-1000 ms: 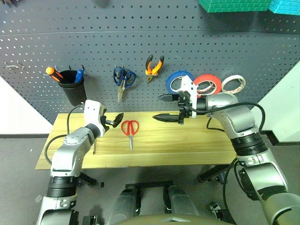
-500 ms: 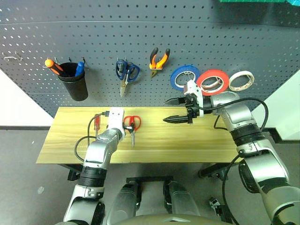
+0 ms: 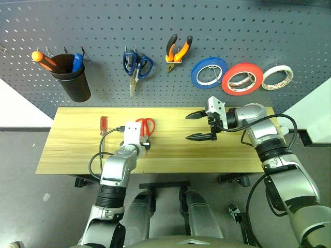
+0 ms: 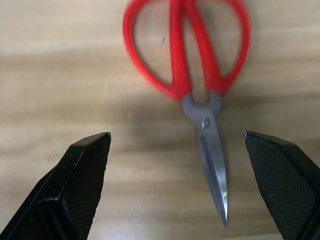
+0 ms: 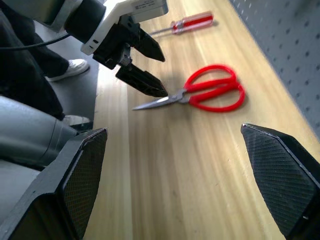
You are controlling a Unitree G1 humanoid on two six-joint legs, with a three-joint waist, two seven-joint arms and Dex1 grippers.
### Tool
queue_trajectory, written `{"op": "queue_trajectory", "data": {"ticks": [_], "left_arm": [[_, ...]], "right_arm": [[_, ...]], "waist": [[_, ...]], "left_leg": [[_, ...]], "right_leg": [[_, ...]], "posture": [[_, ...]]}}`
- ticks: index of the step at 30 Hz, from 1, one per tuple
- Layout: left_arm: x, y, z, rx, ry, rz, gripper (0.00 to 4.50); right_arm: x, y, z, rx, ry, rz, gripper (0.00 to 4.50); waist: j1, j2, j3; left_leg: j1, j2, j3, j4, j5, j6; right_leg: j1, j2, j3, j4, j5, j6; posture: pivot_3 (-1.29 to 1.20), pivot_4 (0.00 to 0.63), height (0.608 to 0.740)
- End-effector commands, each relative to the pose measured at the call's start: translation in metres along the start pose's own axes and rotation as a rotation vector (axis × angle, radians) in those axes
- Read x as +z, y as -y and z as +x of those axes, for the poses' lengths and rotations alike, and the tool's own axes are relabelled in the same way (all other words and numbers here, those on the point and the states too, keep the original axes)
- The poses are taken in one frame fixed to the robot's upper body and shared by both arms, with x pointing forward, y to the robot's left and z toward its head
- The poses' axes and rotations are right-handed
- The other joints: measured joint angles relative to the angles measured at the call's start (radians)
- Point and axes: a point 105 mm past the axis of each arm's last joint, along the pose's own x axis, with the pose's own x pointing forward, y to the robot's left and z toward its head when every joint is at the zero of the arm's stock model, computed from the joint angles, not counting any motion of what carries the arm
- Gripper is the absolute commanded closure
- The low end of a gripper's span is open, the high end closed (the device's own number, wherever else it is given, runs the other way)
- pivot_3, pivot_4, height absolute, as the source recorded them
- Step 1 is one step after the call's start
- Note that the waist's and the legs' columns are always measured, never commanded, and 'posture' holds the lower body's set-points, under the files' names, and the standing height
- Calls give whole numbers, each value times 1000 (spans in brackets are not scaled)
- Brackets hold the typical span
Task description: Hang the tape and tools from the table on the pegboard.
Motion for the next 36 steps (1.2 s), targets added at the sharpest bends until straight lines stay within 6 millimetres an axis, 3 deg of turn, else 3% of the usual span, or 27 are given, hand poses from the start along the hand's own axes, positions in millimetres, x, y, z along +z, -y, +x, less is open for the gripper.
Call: {"op": "queue_trajectory", "data": {"ticks": [1, 6, 14, 17, 28, 36], "left_arm": [[5, -1, 0, 33, -19, -29, 30], [1, 6, 7, 34, -51, -41, 30], [4, 12, 13, 40, -64, -61, 30], [3, 14, 14, 37, -80, -80, 575], [-1, 1, 16, 120, -157, -133, 4152], [4, -6, 8, 140, -157, -131, 4231]], "right_arm": [[4, 10, -9, -48, -19, -55, 14], [-3, 13, -8, -49, -62, -66, 14], [1, 16, -7, -47, -57, -76, 14], [-1, 15, -7, -45, -64, -88, 0], [-11, 17, -10, -65, -129, -128, 0], [-7, 23, -6, -96, -108, -129, 0]], "waist": [[-3, 0, 13], [-18, 0, 24], [-23, 0, 33], [-23, 0, 33], [-23, 1, 34], [-25, 1, 33]], "left_leg": [[0, 0, 0, 0, 0, 0], [-7, 0, 0, 1, 1, 2], [-10, 0, 1, 5, -1, 1], [-10, 0, 1, 6, -1, 1], [-14, 0, 0, 10, -2, 2], [-14, 0, 0, 9, -2, 2]], "right_leg": [[0, 0, 0, 0, 0, 0], [-6, 0, -1, 0, -2, 4], [-8, 0, -1, 2, -2, 6], [-8, 0, -1, 2, -2, 6], [-9, 0, -1, 1, -1, 9], [-10, 0, -2, 1, 0, 9]], "posture": [[-18, 411, 731], [-25, 416, 731], [-36, 411, 731], [-38, 407, 731], [-30, 395, 731], [-1, 368, 731]]}}
